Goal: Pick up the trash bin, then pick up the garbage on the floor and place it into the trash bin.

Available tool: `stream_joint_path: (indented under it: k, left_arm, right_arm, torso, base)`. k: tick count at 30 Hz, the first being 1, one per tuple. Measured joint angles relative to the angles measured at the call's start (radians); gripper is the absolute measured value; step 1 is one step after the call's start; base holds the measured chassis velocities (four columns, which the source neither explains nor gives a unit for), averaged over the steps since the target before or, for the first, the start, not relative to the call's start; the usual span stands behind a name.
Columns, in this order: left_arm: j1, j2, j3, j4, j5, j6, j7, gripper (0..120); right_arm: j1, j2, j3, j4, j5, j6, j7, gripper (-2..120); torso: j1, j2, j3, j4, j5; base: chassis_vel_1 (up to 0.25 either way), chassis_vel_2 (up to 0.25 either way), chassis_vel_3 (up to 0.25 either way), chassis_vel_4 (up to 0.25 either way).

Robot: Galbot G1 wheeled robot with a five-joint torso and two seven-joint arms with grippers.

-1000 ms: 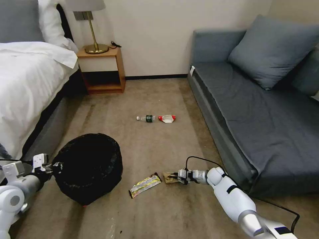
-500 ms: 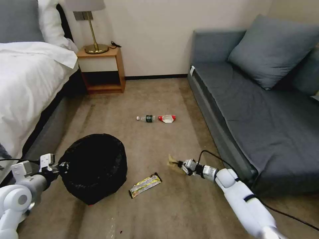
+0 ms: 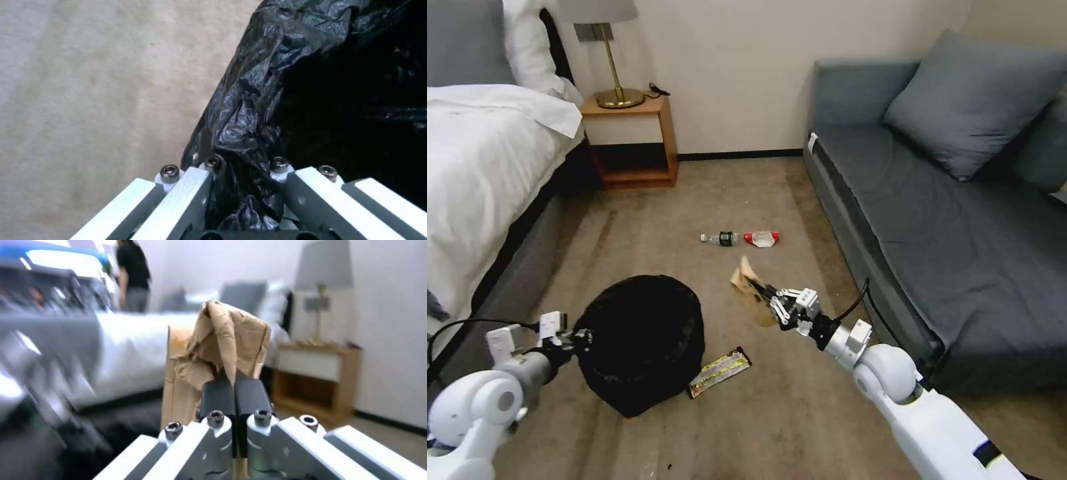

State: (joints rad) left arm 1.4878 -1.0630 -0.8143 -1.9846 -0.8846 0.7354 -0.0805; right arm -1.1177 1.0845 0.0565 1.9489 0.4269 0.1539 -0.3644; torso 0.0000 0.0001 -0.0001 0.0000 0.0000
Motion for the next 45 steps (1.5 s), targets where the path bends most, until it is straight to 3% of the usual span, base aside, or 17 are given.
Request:
stream_joint_path:
  k: [6, 11, 20, 35, 36, 37, 40, 41, 45]
  left_arm:
    - [0.039, -0.044, 0.057, -0.062, 0.042, 0.0, -0.001, 4]
    - [0.095, -0.07, 0.093, -0.12, 0.076, 0.0, -0.004, 4]
    - [0.151, -0.072, 0.095, -0.176, 0.083, 0.0, -0.004, 4]
    - [0.139, -0.057, 0.089, -0.17, 0.067, 0.0, -0.002, 4]
    - [0.133, -0.053, 0.083, -0.152, 0.064, 0.0, -0.002, 4]
    - [0.129, -0.05, 0.077, -0.144, 0.06, 0.0, -0.002, 4]
    - [0.125, -0.046, 0.072, -0.136, 0.056, 0.0, -0.002, 4]
    - [0.114, -0.037, 0.061, -0.121, 0.048, 0.0, -0.002, 4]
    - [0.091, -0.012, 0.033, -0.081, 0.023, 0.0, -0.002, 4]
  right_arm:
    - [0.028, 0.001, -0.151, 0.115, 0.054, -0.046, 0.089, 0]
    - [0.058, 0.04, -0.266, 0.122, 0.002, -0.067, 0.107, 0]
    - [0.068, 0.104, -0.322, 0.043, -0.116, -0.064, 0.127, 1]
    - [0.051, 0.084, -0.292, 0.009, -0.138, -0.055, 0.099, 51]
    - [0.039, 0.083, -0.271, 0.008, -0.142, -0.051, 0.098, 64]
    - [0.033, 0.082, -0.26, 0.008, -0.142, -0.049, 0.097, 69]
    - [0.027, 0.08, -0.248, 0.009, -0.142, -0.048, 0.097, 74]
    - [0.013, 0.075, -0.226, 0.012, -0.144, -0.046, 0.1, 82]
    - [-0.021, 0.066, -0.169, 0.004, -0.146, -0.026, 0.115, 96]
  torso:
    - [0.0, 0.0, 0.0, 0.0001, -0.0001]
    - [0.0, 0.0, 0.0, 0.0001, -0.0001]
    - [0.0, 0.0, 0.0, 0.0001, 0.0]
    - [0.0, 0.0, 0.0, 0.0, 0.0]
    - [0.0, 0.0, 0.0, 0.0, 0.0]
    - [0.0, 0.0, 0.0, 0.0001, 0.0]
    - [0.0, 0.0, 0.0, 0.0001, 0.0]
    - [0.0, 0.0, 0.0, -0.0001, 0.0]
    - [0.0, 0.0, 0.0, 0.0001, -0.0003]
  base:
    - [0.0, 0.0, 0.0, 0.0]
    - [0.0, 0.0, 0.0, 0.0]
    - [0.0, 0.0, 0.0, 0.0]
    - [0.0, 0.0, 0.0, 0.0]
    - [0.0, 0.0, 0.0, 0.0]
    - [0.0, 0.0, 0.0, 0.0]
    - [0.0, 0.0, 0.0, 0.0]
    - [0.0, 0.0, 0.0, 0.0]
    - [0.0, 0.0, 0.0, 0.0]
